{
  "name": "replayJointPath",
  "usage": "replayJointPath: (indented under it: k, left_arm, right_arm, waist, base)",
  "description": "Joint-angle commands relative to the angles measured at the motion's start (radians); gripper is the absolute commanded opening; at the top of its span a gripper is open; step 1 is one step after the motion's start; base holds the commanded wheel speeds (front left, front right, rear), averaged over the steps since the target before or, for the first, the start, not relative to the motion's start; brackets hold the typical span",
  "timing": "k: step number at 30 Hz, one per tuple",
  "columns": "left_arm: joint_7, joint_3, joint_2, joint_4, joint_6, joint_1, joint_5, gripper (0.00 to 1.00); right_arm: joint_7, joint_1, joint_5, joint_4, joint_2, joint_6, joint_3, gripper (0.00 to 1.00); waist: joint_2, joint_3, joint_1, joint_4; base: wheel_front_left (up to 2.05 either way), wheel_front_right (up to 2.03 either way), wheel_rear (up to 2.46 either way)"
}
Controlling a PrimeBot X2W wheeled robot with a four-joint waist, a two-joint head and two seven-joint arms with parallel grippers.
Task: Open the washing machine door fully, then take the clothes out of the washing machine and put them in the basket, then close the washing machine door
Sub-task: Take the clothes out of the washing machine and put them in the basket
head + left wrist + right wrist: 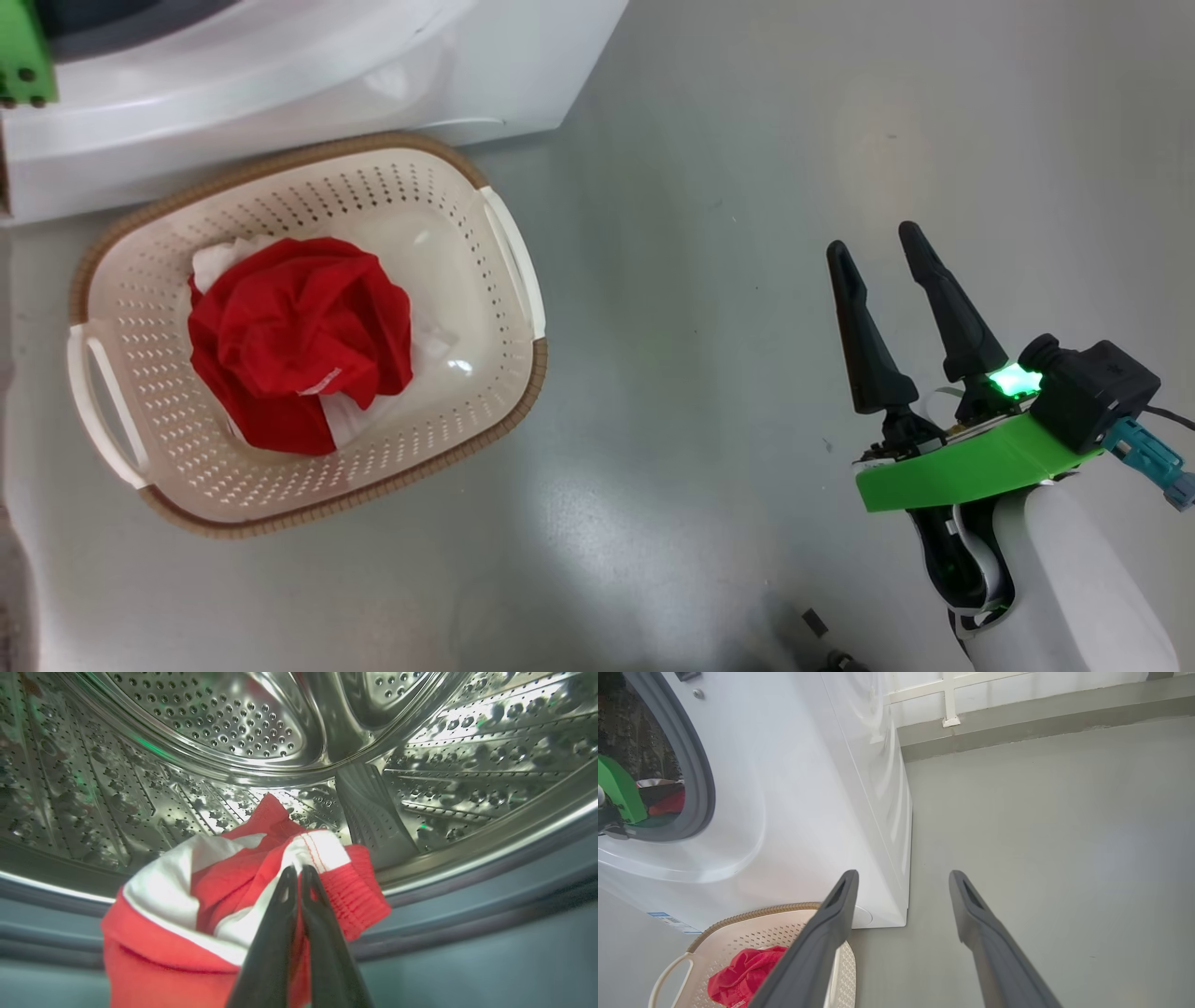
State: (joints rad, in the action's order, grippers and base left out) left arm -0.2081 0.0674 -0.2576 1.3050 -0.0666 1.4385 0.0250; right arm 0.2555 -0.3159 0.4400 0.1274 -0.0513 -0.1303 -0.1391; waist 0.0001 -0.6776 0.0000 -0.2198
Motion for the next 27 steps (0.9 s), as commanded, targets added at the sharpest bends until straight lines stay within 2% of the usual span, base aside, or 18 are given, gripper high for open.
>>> replayJointPath:
  k: [1, 8, 20, 27]
  left_arm:
    - [-0.015, -0.011, -0.032, -0.017, 0.008, -0.014, -0.016, 0.00]
    - [-0.052, -0.053, 0.001, -0.079, 0.042, -0.089, -0.087, 0.00]
    - [-0.053, -0.123, 0.063, -0.512, 0.083, -0.387, -0.147, 0.00]
    - [-0.053, -0.165, 0.110, -0.679, 0.105, -0.513, -0.153, 0.00]
  right_arm:
    - [0.006, 0.024, 0.006, -0.019, 0.001, 0.000, -0.013, 1.00]
    - [0.006, 0.040, -0.008, -0.012, 0.001, 0.000, 0.005, 1.00]
    - [0.006, 0.076, -0.032, -0.005, 0.001, 0.000, 0.025, 1.00]
    - [0.006, 0.097, -0.045, 0.000, 0.001, 0.000, 0.039, 1.00]
  waist:
    - [-0.0001, 0.011, 0.0000, 0.006]
    - [-0.0001, 0.055, 0.0000, 0.029]
    - [-0.0001, 0.129, 0.0000, 0.071]
    - [-0.0001, 0.164, 0.0000, 0.089]
  base:
    - [0.00, 0.00, 0.00]
    - [0.00, 0.00, 0.00]
    - [0.00, 0.00, 0.00]
    - [0.00, 0.00, 0.00]
